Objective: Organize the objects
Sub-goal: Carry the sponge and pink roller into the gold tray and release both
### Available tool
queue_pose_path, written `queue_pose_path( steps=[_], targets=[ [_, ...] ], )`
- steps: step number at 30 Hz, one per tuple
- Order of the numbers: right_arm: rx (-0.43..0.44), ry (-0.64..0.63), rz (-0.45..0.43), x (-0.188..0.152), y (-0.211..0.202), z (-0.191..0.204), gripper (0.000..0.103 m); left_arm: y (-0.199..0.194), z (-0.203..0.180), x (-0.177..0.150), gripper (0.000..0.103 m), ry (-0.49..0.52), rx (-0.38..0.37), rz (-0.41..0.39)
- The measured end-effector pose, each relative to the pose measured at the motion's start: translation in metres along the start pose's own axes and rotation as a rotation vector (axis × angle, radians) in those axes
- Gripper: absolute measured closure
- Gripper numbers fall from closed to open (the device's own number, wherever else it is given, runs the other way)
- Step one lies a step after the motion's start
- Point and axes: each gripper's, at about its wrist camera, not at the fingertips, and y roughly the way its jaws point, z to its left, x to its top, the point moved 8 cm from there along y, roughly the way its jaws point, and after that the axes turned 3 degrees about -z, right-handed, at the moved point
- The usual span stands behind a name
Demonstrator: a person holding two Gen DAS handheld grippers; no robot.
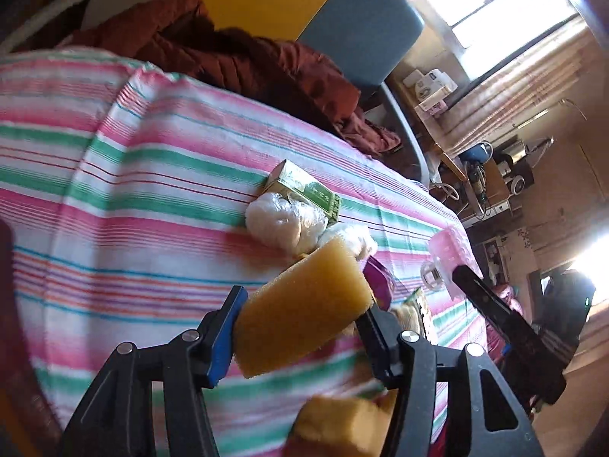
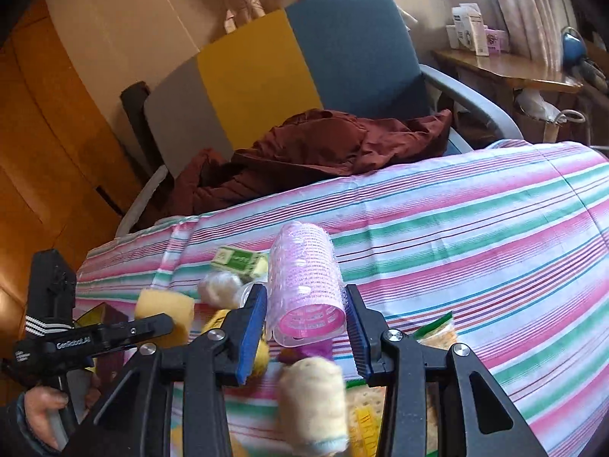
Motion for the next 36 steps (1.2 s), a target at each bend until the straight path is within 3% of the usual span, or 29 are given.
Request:
queue_pose_path(
  steps=[6, 14, 22, 28, 36],
  targets=[
    [0.052, -0.061, 0.015, -0.013, -0.011, 0.042, 0.062, -0.049, 0.003, -0.02, 0.045, 0.073, 0.04, -0.049],
    [0.187, -0.198, 0.089, -0.054, -0.015, 0.14, 0.062, -0.131, 0.047, -0.054, 0.045, 0.105, 0.142, -0.129],
    [0.315, -0.319, 0.194, -0.106, 0.001, 0.249, 0.062, -0.227, 0.136, -0.077, 0.045, 0.008, 0.288, -0.269],
    [0.353, -0.369, 0.26, -0.137, 0.023, 0.311, 0.062, -0.28, 0.206, -0.094, 0.045, -0.11, 0.373, -0.344],
    [0.361, -0.384, 0.336, -0.16, 0.051, 0.366, 0.062, -0.299, 0.259, -0.133, 0.044, -0.191, 0.419, -0.331]
  ],
)
